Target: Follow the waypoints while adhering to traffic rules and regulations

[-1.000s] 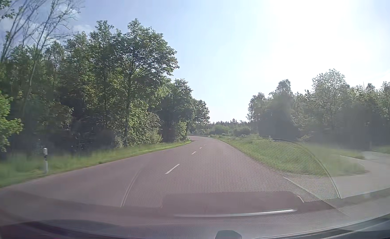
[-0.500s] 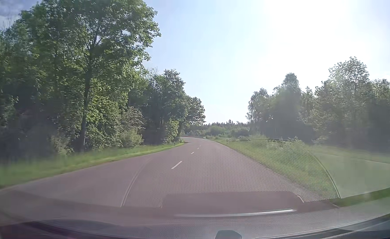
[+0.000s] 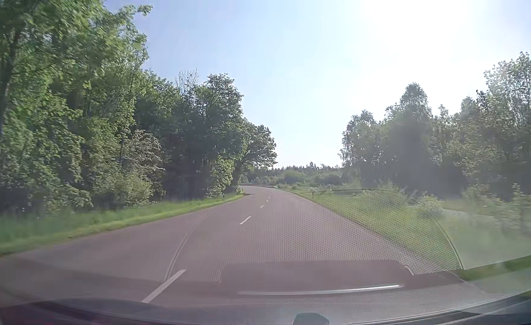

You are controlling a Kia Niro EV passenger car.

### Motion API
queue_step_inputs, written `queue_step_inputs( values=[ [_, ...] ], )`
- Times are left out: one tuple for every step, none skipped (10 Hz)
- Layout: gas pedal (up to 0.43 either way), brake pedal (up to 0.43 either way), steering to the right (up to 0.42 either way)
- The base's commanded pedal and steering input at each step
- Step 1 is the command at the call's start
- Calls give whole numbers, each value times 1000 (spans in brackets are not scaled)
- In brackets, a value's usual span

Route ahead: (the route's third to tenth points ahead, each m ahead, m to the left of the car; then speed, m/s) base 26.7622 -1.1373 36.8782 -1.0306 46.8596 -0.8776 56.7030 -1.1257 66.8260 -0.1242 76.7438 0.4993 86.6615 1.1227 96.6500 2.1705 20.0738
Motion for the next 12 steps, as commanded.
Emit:
queue_step_inputs(
  values=[
    [157,0,-1],
    [157,0,-1],
    [157,0,-1],
    [150,0,0],
    [150,0,0],
    [150,0,0],
    [150,0,0],
    [150,0,-1],
    [150,0,-1],
    [150,0,0],
    [150,0,-1],
    [150,0,-2]
  ],
)
